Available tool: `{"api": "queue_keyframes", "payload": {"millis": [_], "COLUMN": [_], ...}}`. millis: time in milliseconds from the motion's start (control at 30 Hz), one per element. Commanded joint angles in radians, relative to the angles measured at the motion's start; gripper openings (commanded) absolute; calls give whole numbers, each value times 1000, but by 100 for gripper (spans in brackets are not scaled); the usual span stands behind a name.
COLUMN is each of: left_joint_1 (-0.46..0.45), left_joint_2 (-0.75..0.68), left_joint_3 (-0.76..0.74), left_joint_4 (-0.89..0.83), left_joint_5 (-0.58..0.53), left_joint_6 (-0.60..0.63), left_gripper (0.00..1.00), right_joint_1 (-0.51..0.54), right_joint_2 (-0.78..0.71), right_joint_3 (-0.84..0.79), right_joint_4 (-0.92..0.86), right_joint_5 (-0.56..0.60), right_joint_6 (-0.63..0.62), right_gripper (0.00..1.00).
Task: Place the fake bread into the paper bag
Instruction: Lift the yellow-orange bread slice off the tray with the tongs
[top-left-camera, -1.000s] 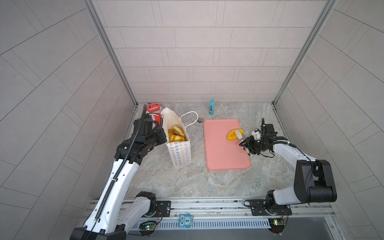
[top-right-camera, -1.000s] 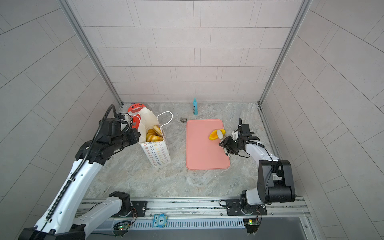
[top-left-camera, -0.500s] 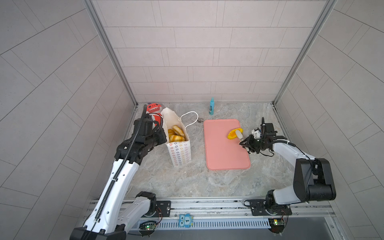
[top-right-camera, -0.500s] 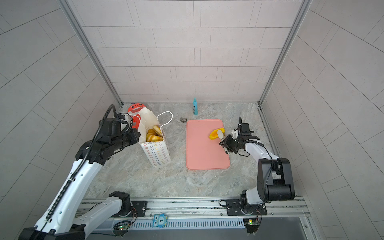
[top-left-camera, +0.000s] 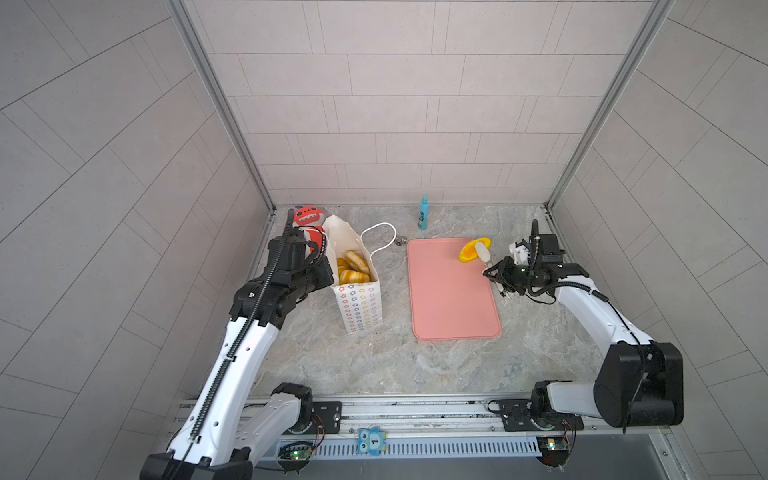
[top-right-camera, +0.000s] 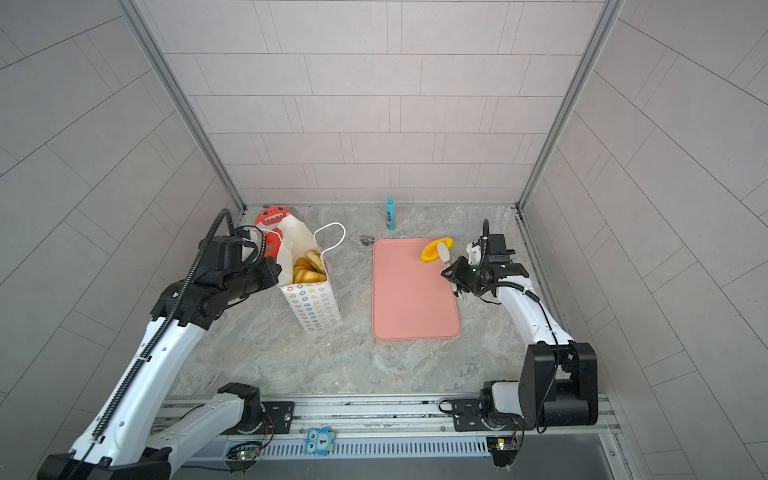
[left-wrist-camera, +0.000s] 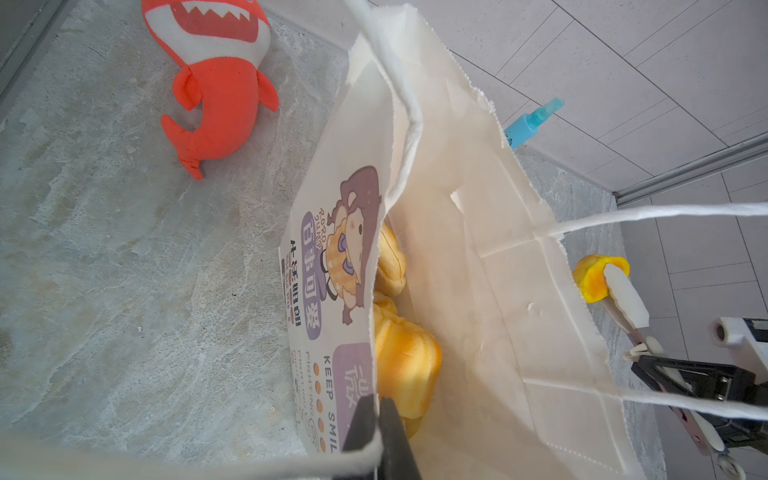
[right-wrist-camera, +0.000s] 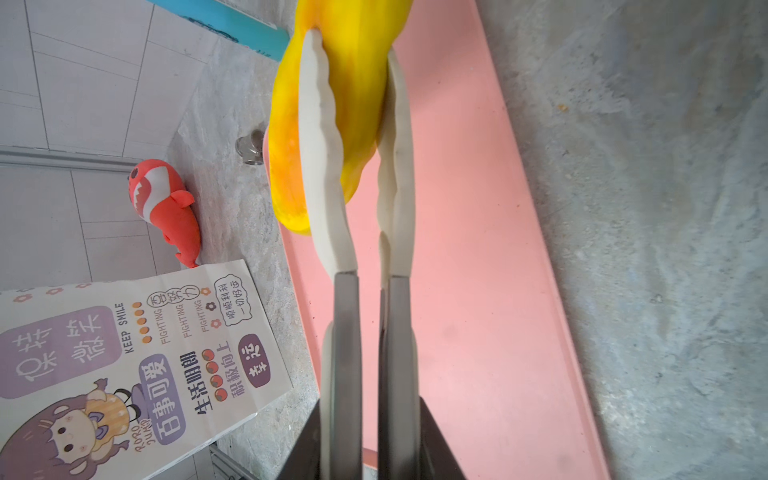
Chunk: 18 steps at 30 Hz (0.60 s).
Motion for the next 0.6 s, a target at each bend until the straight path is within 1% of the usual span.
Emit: {"api": "queue_keyframes", "payload": {"millis": [0, 300, 567], "left_joint_1": [6, 6, 6], "left_joint_2": [3, 2, 13], "left_joint_3": [9, 21, 55], "left_joint_4": [-15, -13, -14], "left_joint_5": [-5, -1, 4], "left_joint_6": [11, 9, 9], "left_gripper": [6, 6, 6], "right_joint_1": [22, 75, 121], "right_joint_2": [-48, -97, -123], "right_joint_3": [52, 166, 312], "right_joint_4": [-56, -143, -223], "right_joint_5": [44, 140, 221], "right_joint_6": [-40, -90, -130], "right_gripper": [28, 28, 28]}}
